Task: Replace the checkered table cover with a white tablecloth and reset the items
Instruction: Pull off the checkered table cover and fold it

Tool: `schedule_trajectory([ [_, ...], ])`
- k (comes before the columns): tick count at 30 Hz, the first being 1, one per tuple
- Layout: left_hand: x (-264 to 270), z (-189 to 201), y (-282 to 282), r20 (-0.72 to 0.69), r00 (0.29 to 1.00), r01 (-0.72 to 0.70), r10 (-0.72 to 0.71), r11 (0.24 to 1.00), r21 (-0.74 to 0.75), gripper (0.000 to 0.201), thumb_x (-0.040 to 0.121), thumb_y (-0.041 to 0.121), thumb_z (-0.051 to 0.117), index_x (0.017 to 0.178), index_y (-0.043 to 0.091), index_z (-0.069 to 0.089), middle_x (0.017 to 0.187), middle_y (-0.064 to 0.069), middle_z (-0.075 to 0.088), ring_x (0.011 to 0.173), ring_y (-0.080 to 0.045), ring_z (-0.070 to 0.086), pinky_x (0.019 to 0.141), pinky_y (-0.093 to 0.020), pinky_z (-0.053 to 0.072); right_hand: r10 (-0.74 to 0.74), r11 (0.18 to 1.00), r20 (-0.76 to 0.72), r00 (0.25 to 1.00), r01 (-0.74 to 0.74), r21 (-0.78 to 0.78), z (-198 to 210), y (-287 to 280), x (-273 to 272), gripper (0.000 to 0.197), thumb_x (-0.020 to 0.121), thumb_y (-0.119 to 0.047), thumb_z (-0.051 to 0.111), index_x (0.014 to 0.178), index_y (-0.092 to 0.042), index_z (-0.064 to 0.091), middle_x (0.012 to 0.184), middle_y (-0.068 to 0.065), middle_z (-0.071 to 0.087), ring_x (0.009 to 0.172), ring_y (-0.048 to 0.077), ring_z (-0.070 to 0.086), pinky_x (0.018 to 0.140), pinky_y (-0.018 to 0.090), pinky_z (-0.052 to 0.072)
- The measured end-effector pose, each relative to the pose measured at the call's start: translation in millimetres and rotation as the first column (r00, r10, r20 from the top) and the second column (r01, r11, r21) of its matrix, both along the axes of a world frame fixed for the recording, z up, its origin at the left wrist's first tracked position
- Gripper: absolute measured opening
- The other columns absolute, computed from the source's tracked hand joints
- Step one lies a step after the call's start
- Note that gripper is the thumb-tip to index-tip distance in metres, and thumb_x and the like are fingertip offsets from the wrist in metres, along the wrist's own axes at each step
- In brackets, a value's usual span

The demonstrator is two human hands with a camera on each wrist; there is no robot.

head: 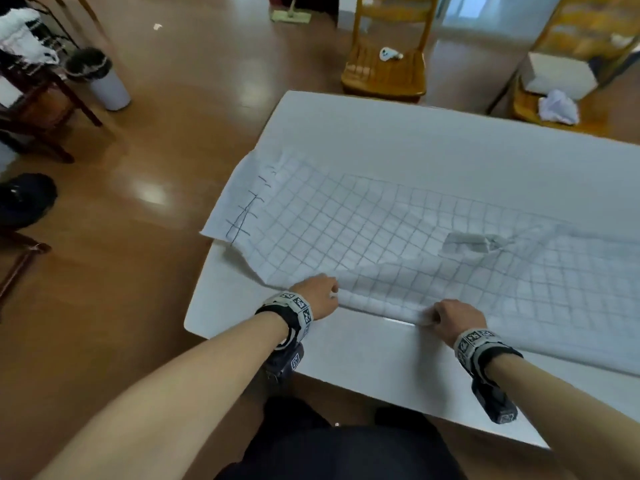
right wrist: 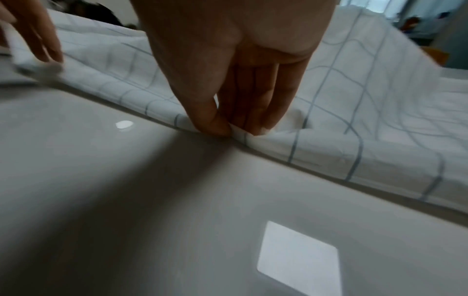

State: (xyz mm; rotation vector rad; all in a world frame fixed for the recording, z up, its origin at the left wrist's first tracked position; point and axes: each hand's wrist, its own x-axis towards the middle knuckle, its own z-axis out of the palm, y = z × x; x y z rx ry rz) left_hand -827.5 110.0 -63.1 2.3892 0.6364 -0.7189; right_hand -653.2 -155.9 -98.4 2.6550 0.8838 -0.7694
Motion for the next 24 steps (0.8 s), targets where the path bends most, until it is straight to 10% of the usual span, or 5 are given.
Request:
schedule_trajectory([
  [10,-50,-4,47,0.114,0.967,0.234,-0.226,0.970,-0.065,0.032,0.096,0.029,0.046,0.126,0.024,0.055,0.134,0.004,0.052,0.117,-0.017,0.054,0.099,-0.038,0.045,-0.467,0.874,-0.004,0.884,0.462,0.153,11,-4,-76,0.031,0.092,-0.022,0.054,0.122,-0.015,0.060,0.127,0.008,0.051,0.119,0.029,0.048,0.092,0.042,0.048],
  [16,-74,22,94,0.174,0.982,0.076,-0.071,0.997,-0.020,0.029,0.098,0.024,0.047,0.125,0.023,0.057,0.131,0.007,0.055,0.113,-0.013,0.055,0.091,-0.028,0.045,-0.421,0.737,-0.156,0.894,0.437,0.515,11,85,-91,0.023,0.091,-0.019,0.054,0.111,-0.013,0.065,0.116,0.005,0.055,0.111,0.025,0.051,0.091,0.040,0.047],
  [24,-113,48,185,0.103,0.993,-0.069,0.064,0.997,0.043,0.019,0.094,0.024,0.049,0.108,0.028,0.061,0.111,0.006,0.063,0.095,-0.016,0.060,0.086,-0.035,0.052,-0.262,0.669,-0.371,0.891,0.445,0.595,10,228,-115,0.018,0.093,-0.026,0.055,0.108,-0.021,0.063,0.110,-0.003,0.062,0.100,0.018,0.058,0.088,0.034,0.047],
])
